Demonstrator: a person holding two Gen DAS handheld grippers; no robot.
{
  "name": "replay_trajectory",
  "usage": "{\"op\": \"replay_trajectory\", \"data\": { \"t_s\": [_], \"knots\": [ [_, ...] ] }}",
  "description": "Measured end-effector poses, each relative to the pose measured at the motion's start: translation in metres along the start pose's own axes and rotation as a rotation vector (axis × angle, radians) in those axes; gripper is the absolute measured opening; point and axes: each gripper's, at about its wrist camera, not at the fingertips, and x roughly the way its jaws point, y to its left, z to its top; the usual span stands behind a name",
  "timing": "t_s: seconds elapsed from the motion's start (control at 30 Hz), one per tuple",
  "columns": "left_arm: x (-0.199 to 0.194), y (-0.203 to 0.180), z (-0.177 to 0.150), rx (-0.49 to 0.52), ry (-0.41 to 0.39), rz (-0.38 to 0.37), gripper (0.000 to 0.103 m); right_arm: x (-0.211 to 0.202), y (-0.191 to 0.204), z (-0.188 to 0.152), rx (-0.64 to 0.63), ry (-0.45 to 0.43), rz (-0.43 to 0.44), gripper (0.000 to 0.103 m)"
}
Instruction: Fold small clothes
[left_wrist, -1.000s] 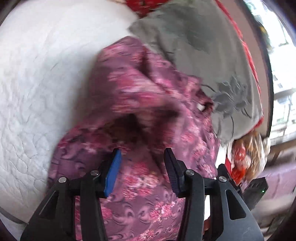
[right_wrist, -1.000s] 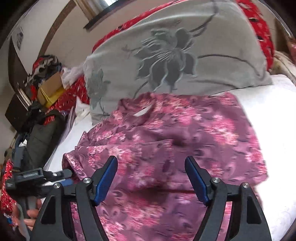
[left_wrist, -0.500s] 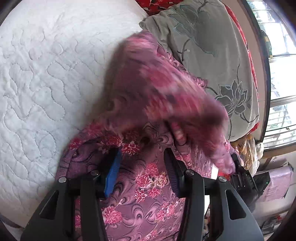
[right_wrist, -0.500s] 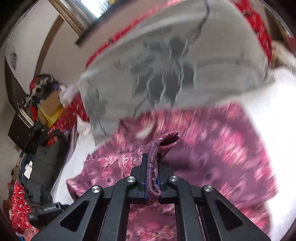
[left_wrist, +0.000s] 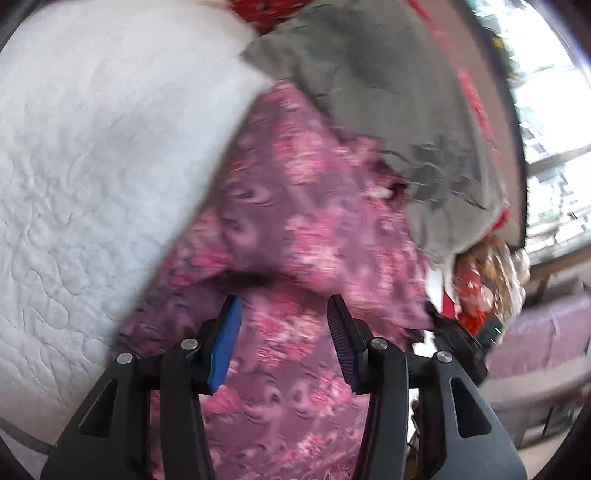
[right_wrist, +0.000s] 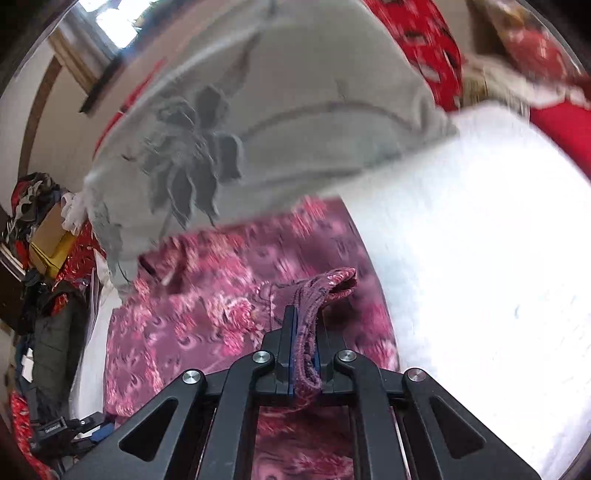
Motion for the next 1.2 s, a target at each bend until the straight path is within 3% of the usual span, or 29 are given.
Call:
{"op": "replay_trajectory", "data": {
  "t_s": [0.07, 0.1, 0.17, 0.23, 0.33, 0.37, 0.43, 0.53, 0.63, 0.7, 0.8, 0.9, 1.03, 1.2],
  "knots": [
    [-0.005, -0.016, 0.005, 0.061, -0.03, 0.015, 0.046, 0.002, -0.004, 0.001, 0.027, 0.014, 0.02, 0.012],
    [-0.006, -0.024, 0.009, 0.096, -0.046, 0.038, 0.046, -0.003, -0.002, 0.003, 0.019, -0.006, 0.036, 0.007],
    [0.002, -0.035, 0.018, 0.149, -0.062, 0.119, 0.046, -0.018, 0.002, 0.008, -0.009, -0.075, 0.068, 0.007],
    [0.023, -0.035, 0.026, 0.154, -0.025, 0.186, 0.046, -0.02, 0.003, 0.011, -0.021, -0.088, 0.065, 0.009],
    [0.059, -0.026, 0.032, 0.148, 0.073, 0.292, 0.045, 0.011, -0.005, 0.008, -0.055, 0.077, -0.083, 0.012],
    [0.061, -0.028, 0.032, 0.165, 0.069, 0.306, 0.045, 0.018, -0.01, 0.006, -0.06, 0.134, -0.117, 0.012],
    [0.051, -0.038, 0.027, 0.201, 0.045, 0.3, 0.045, -0.002, -0.011, 0.005, -0.064, 0.071, -0.087, 0.013],
    [0.043, -0.046, 0.012, 0.23, 0.05, 0.252, 0.048, -0.032, -0.01, -0.002, -0.069, 0.017, 0.048, 0.017],
    [0.057, -0.041, -0.007, 0.245, 0.101, 0.307, 0.051, -0.022, -0.014, -0.021, -0.108, 0.103, 0.008, 0.03],
    [0.055, -0.044, -0.019, 0.31, 0.077, 0.356, 0.051, -0.012, -0.019, -0.036, -0.125, 0.17, -0.052, 0.03],
    [0.044, -0.052, -0.029, 0.353, 0.132, 0.371, 0.051, -0.025, -0.019, -0.045, -0.111, 0.194, -0.056, 0.03],
    [0.02, -0.045, -0.044, 0.338, 0.179, 0.346, 0.051, -0.049, -0.019, -0.063, -0.15, 0.22, -0.037, 0.031],
    [-0.019, -0.011, -0.079, 0.278, 0.237, 0.335, 0.051, -0.092, -0.033, -0.103, -0.172, 0.267, -0.035, 0.04],
    [-0.052, 0.036, -0.122, 0.183, 0.296, 0.332, 0.051, -0.146, -0.073, -0.166, -0.15, 0.299, -0.033, 0.043]
  ]
}}
